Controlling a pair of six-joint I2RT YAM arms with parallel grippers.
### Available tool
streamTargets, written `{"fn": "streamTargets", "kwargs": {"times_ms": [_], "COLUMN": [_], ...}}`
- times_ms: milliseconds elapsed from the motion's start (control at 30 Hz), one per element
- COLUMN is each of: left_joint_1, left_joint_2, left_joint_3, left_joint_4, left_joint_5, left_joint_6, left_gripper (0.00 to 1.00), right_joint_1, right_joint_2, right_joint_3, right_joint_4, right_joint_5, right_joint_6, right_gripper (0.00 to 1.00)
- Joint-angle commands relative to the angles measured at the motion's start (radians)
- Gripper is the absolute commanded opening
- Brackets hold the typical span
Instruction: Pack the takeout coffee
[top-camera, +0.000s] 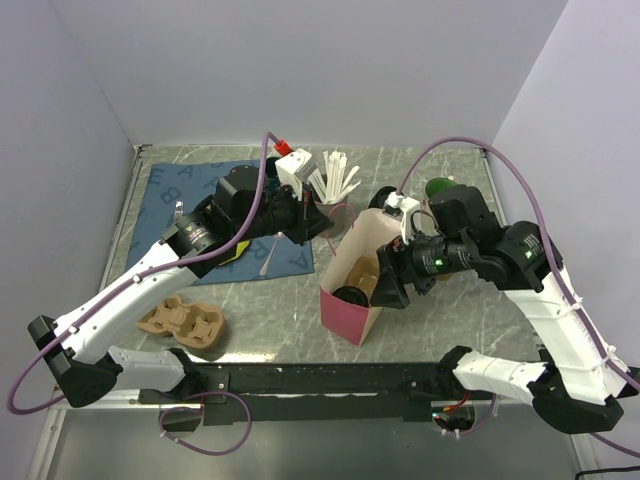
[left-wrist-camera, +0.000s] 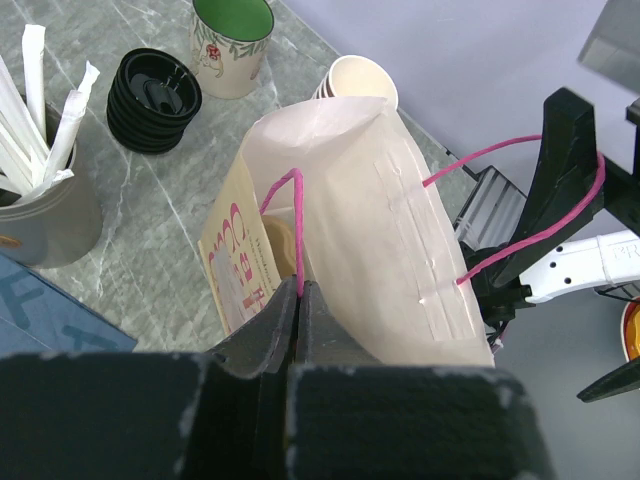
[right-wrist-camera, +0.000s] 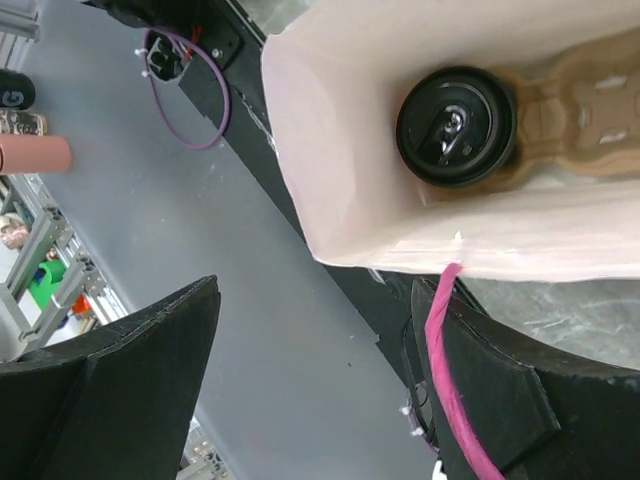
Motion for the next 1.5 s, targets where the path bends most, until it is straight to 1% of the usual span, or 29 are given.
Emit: {"fn": "streamTargets", "kwargs": {"times_ms": [0, 167, 300, 433, 467, 633, 733, 867, 1167, 1333, 1467], "left_joint_1": [-0.006, -0.007, -0.007, -0.007, -0.007, -0.007, -0.007, -0.007, -0.007, -0.007, -0.007], "left_joint_2": [-0.019, -0.019, -0.011, -0.004, -0.005, -0.022, -0.025, -0.037, -0.033, -0.028, -0.031], "left_joint_3": [0.043, 0.041, 0.061, 0.094, 0.100, 0.089, 0.075, 0.040, 0.038, 0.035, 0.023], "left_joint_4": [0.042, 0.049, 0.028, -0.018, -0.024, -0.044, -0.046, -0.021, -0.026, -0.024, -0.023], "left_joint_5": [0.031, 0.028, 0.016, -0.018, -0.033, -0.058, -0.056, -0.062, -0.067, -0.067, -0.073], "left_joint_6": [0.015, 0.010, 0.013, 0.032, 0.038, 0.058, 0.055, 0.049, 0.052, 0.049, 0.044], "left_gripper": [0.01, 0.01, 0.01, 0.01, 0.01, 0.01, 0.01, 0.01, 0.01, 0.01, 0.01], "right_joint_1": [-0.005, -0.005, -0.008, -0.007, -0.007, -0.005, -0.007, -0.007, -0.007, -0.005, -0.007], "right_joint_2": [0.017, 0.034, 0.033, 0.024, 0.020, -0.001, -0.004, 0.014, 0.027, 0.025, 0.027], "right_joint_3": [0.079, 0.095, 0.070, 0.046, 0.037, -0.068, -0.086, -0.080, -0.068, -0.031, -0.011], "right_joint_4": [-0.171, -0.211, -0.217, -0.187, -0.156, -0.063, -0.033, -0.040, -0.076, -0.108, -0.158], "right_joint_5": [-0.009, -0.002, -0.018, -0.040, -0.043, -0.112, -0.121, -0.121, -0.109, -0.132, -0.124], "right_joint_6": [-0.024, -0.011, 0.018, 0.033, 0.038, 0.075, 0.082, 0.078, 0.067, 0.035, 0.021], "right_gripper": [0.85, 0.86, 0.86, 0.85, 0.84, 0.82, 0.82, 0.82, 0.82, 0.86, 0.87]}}
